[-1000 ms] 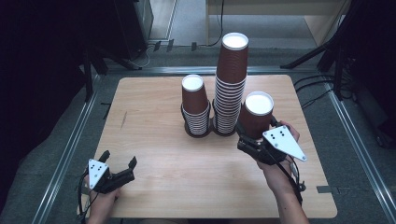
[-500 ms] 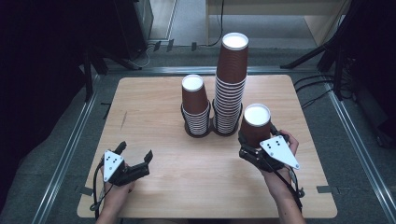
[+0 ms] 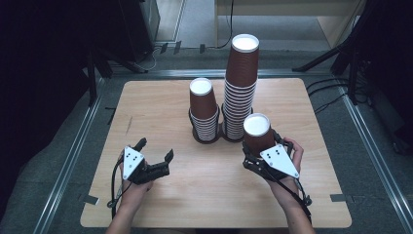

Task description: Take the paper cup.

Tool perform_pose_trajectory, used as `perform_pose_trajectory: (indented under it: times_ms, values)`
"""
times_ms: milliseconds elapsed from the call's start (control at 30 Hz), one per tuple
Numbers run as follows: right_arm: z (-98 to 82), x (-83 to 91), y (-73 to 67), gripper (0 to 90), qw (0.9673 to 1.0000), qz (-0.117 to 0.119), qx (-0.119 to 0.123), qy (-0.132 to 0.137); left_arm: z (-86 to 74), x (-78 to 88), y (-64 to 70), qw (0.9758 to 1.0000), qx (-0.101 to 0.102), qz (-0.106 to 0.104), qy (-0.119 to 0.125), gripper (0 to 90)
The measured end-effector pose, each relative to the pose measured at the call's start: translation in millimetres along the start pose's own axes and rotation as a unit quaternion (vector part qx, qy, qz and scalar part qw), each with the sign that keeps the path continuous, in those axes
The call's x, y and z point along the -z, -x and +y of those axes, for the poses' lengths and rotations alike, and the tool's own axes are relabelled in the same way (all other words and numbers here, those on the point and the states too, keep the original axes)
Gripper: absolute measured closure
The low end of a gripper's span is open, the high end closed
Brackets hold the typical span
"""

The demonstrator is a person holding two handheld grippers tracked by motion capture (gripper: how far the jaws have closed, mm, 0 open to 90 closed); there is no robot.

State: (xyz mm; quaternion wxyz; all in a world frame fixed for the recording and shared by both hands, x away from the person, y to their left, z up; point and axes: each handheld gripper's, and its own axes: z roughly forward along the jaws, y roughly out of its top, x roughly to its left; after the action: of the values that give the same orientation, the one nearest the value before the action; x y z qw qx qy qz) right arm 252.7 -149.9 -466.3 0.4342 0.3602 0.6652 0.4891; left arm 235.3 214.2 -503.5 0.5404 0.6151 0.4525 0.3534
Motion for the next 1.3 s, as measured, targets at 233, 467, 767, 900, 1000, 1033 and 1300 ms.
perform_pose_trajectory:
  times_ms: [233, 467, 767, 900, 1000, 1033, 1300]
  values:
    - [-5.4, -5.0, -13.3, 11.9, 0.9996, 0.001, 0.026, -0.009, 1.6, -1.7, 13.7, 0.9994, -0.012, -0.033, -0.001, 0.0]
    - [-10.3, -5.6, -26.9, 11.9, 0.9978, 0.004, 0.065, -0.015, 9.1, -0.3, 29.9, 0.9966, -0.010, -0.077, -0.027, 0.0]
    - [-20.1, -10.0, -39.4, 11.8, 0.9899, -0.001, 0.140, -0.022, 9.2, 1.7, 36.2, 0.9934, -0.017, -0.106, -0.040, 0.0]
    - [-24.0, -12.9, -51.0, 11.8, 0.9813, 0.003, 0.192, -0.015, 10.5, 4.8, 35.9, 0.9923, -0.009, -0.118, -0.036, 0.0]
    - [-25.5, -13.5, -56.6, 11.8, 0.9771, 0.005, 0.212, -0.013, 12.0, 6.3, 37.2, 0.9910, -0.007, -0.129, -0.035, 0.0]
    - [-26.2, -13.4, -58.5, 11.8, 0.9760, 0.005, 0.217, -0.013, 12.4, 6.5, 37.9, 0.9902, -0.005, -0.135, -0.035, 0.0]
    - [-31.1, -14.1, -73.9, 11.8, 0.9602, 0.013, 0.279, -0.002, 14.9, 7.3, 48.3, 0.9843, -0.003, -0.172, -0.040, 0.0]
